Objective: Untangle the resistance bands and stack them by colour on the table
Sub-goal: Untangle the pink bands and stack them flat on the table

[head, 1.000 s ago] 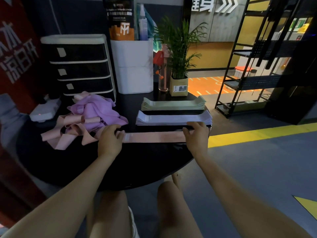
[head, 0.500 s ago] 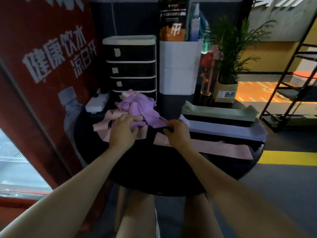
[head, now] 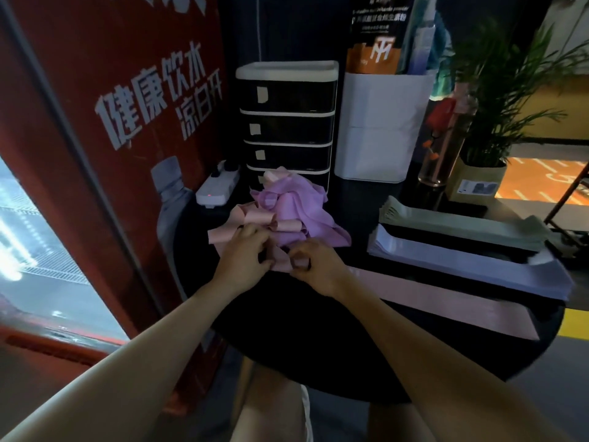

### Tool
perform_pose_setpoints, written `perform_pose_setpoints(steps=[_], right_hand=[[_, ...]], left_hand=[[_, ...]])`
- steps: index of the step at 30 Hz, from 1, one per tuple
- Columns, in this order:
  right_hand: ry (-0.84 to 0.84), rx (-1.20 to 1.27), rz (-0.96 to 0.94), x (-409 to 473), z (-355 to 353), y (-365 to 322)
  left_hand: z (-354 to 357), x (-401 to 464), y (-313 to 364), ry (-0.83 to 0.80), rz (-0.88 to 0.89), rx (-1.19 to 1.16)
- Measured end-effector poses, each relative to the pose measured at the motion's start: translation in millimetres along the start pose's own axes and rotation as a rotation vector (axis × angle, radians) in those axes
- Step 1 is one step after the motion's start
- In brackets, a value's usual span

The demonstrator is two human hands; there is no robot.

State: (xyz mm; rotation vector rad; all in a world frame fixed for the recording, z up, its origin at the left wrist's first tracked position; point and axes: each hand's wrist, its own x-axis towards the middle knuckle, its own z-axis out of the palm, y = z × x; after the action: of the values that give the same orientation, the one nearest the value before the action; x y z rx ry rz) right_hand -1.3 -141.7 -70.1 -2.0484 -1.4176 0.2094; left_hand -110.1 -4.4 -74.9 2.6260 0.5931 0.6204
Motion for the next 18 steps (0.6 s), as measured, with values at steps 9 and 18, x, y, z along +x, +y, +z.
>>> perform_pose_setpoints(steps=[9, 18], right_hand=[[0.263, 0.002, 0.002, 38.5, -43.6, -14.8], [0.415, 0.039, -0.062, 68.3, -85.0, -31.4]], left_hand=[[-24.9, 41.8, 10.5, 0.075, -0.066, -0.097], [-42.1, 71.8, 32.2, -0.004, -0.004, -0.305]])
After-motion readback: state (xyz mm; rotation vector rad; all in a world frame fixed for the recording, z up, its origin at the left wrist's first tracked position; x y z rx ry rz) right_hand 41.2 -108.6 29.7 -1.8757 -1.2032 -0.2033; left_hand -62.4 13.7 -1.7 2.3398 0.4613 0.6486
